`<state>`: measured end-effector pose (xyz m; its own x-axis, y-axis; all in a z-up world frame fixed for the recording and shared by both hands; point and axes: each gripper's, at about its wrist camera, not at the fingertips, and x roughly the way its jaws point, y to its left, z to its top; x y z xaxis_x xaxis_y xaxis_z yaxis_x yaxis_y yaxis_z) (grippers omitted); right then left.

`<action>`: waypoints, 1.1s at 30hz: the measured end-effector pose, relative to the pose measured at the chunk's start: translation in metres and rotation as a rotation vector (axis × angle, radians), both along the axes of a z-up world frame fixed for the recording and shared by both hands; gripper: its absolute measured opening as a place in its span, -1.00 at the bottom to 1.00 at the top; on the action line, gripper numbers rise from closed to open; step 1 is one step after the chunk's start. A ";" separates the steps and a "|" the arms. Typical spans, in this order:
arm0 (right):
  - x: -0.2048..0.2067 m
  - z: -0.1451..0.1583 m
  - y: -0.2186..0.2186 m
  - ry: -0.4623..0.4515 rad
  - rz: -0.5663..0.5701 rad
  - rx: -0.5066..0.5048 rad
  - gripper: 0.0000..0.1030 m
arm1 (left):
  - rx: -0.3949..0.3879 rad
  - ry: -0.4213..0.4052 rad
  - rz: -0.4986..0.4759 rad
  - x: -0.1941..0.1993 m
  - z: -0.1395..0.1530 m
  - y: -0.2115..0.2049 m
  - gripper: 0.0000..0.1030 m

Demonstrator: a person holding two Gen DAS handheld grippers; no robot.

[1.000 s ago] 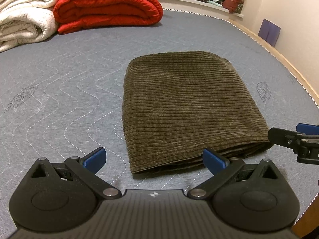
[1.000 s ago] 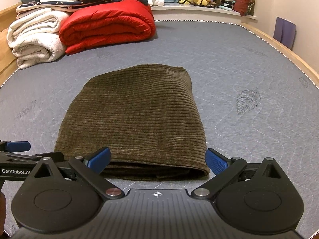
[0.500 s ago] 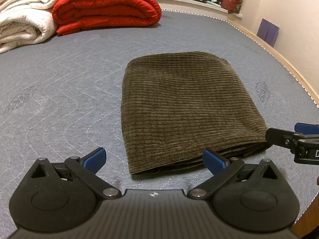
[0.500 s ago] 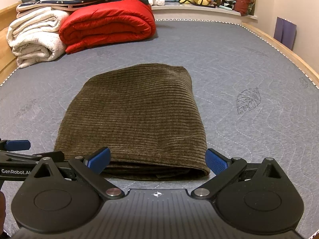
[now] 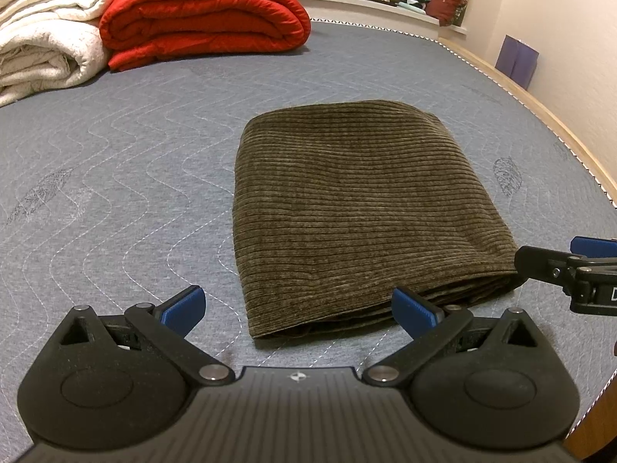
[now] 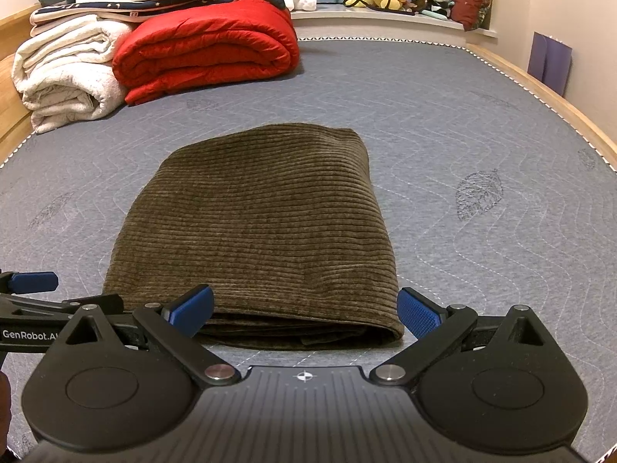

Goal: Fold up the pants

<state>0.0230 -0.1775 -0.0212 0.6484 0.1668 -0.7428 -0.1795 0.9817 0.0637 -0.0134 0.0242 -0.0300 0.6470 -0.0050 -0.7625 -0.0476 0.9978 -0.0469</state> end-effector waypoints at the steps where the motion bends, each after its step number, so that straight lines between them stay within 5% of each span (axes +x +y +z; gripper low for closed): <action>1: 0.000 0.000 0.001 0.001 0.000 0.000 0.95 | 0.001 -0.001 -0.001 0.000 0.000 0.000 0.99; 33: 0.003 -0.004 0.002 0.020 -0.033 0.019 0.98 | -0.002 -0.011 -0.021 -0.001 0.000 -0.006 0.99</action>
<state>0.0255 -0.1756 -0.0254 0.6390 0.1599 -0.7524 -0.1452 0.9856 0.0861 -0.0142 0.0187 -0.0303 0.6550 -0.0208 -0.7553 -0.0256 0.9984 -0.0498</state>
